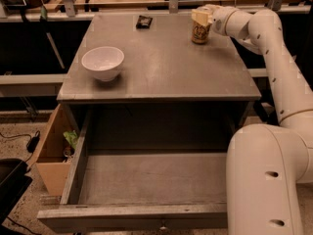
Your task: Move orange can near white bowl
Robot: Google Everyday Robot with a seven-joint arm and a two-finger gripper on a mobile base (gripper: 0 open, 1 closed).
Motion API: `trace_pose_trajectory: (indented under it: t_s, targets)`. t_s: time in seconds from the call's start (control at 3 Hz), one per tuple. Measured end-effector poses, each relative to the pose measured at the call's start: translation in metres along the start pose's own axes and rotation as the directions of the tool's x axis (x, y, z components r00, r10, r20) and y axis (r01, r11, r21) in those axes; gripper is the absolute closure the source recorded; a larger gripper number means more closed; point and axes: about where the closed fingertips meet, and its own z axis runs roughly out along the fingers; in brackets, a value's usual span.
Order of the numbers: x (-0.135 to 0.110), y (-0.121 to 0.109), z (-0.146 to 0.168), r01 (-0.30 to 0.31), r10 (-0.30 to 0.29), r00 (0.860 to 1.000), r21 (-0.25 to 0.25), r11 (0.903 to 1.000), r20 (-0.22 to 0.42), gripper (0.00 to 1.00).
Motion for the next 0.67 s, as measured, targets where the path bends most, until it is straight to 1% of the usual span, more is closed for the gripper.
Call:
trace_pose_trajectory:
  t_s: [0.33,0.67]
  targets:
    - [-0.022,0.015,-0.011,0.038,-0.037,0.999,-0.044,0.9983,0.024,1.00]
    - [-0.065,0.025,-0.054,0.102,-0.097,0.992,-0.060,0.9930,0.082,1.00]
